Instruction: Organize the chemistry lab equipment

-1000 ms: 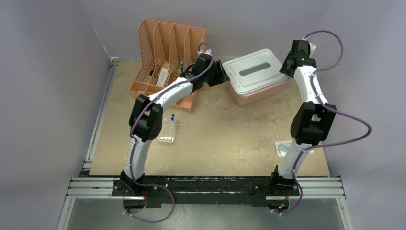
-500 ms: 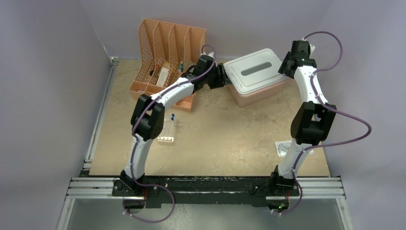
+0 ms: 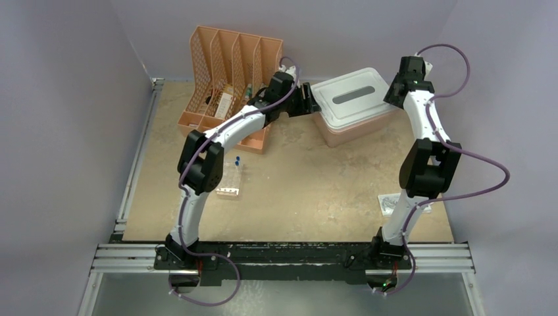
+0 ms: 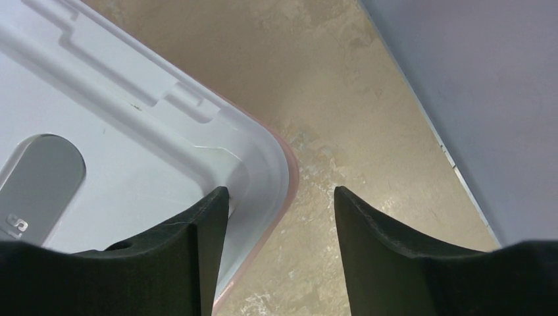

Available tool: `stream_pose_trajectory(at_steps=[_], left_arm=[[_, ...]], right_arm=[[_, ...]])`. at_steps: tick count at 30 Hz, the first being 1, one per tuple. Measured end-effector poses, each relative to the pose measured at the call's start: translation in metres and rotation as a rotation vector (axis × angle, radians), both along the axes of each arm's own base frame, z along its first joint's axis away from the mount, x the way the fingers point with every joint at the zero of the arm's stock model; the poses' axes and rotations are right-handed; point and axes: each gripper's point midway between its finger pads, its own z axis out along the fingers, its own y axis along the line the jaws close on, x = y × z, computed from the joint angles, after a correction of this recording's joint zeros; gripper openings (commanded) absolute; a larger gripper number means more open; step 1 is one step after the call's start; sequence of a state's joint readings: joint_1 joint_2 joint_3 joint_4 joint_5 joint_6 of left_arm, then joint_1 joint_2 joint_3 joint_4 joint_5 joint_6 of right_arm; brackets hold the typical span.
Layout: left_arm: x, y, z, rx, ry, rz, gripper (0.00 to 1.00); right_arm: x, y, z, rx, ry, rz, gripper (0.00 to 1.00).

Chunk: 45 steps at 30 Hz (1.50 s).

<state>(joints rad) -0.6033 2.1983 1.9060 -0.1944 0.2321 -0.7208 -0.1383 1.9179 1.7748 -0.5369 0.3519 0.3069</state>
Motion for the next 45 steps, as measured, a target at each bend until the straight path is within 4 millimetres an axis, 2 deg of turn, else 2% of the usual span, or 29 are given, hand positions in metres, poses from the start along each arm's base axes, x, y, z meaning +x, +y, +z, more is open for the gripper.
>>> stream_pose_trajectory(at_steps=[3, 6, 10, 16, 19, 22, 27, 31, 34, 38, 41, 45], left_arm=[[0.000, -0.004, 0.014, -0.033, -0.031, -0.016, 0.56], [0.002, -0.006, 0.020, -0.051, -0.049, -0.022, 0.58], [0.001, -0.007, 0.020, -0.054, -0.044, -0.019, 0.62], [-0.002, -0.011, 0.012, -0.030, -0.029, -0.011, 0.63], [-0.006, -0.016, 0.002, -0.006, -0.013, -0.012, 0.62], [-0.010, -0.019, -0.012, 0.030, 0.011, -0.010, 0.56], [-0.006, -0.019, -0.010, 0.059, 0.025, 0.029, 0.44], [-0.004, -0.020, -0.008, 0.089, 0.043, 0.063, 0.44], [-0.002, -0.015, -0.009, 0.114, 0.045, 0.090, 0.50], [0.001, -0.005, -0.008, 0.163, 0.037, 0.111, 0.59], [0.007, 0.009, -0.004, 0.202, 0.028, 0.125, 0.64], [0.019, 0.031, 0.008, 0.226, 0.003, 0.149, 0.68]], right_arm=[[-0.002, -0.003, -0.001, -0.016, 0.008, -0.014, 0.53], [-0.003, -0.005, -0.001, -0.026, 0.013, -0.015, 0.49], [-0.003, -0.005, -0.003, -0.032, 0.018, -0.005, 0.48], [-0.001, -0.002, -0.010, -0.034, 0.025, 0.035, 0.39], [0.001, -0.001, -0.010, -0.034, 0.018, 0.049, 0.41], [0.002, -0.001, -0.011, -0.035, 0.011, 0.059, 0.43], [0.003, 0.001, -0.012, -0.028, 0.000, 0.073, 0.43], [0.005, 0.003, -0.011, -0.017, -0.007, 0.076, 0.48], [0.002, 0.004, -0.008, -0.007, 0.004, 0.074, 0.56], [0.003, 0.004, 0.013, -0.010, -0.012, 0.074, 0.62], [0.005, 0.004, 0.038, -0.020, -0.064, 0.075, 0.67], [-0.010, 0.009, 0.080, -0.023, -0.144, 0.087, 0.69]])
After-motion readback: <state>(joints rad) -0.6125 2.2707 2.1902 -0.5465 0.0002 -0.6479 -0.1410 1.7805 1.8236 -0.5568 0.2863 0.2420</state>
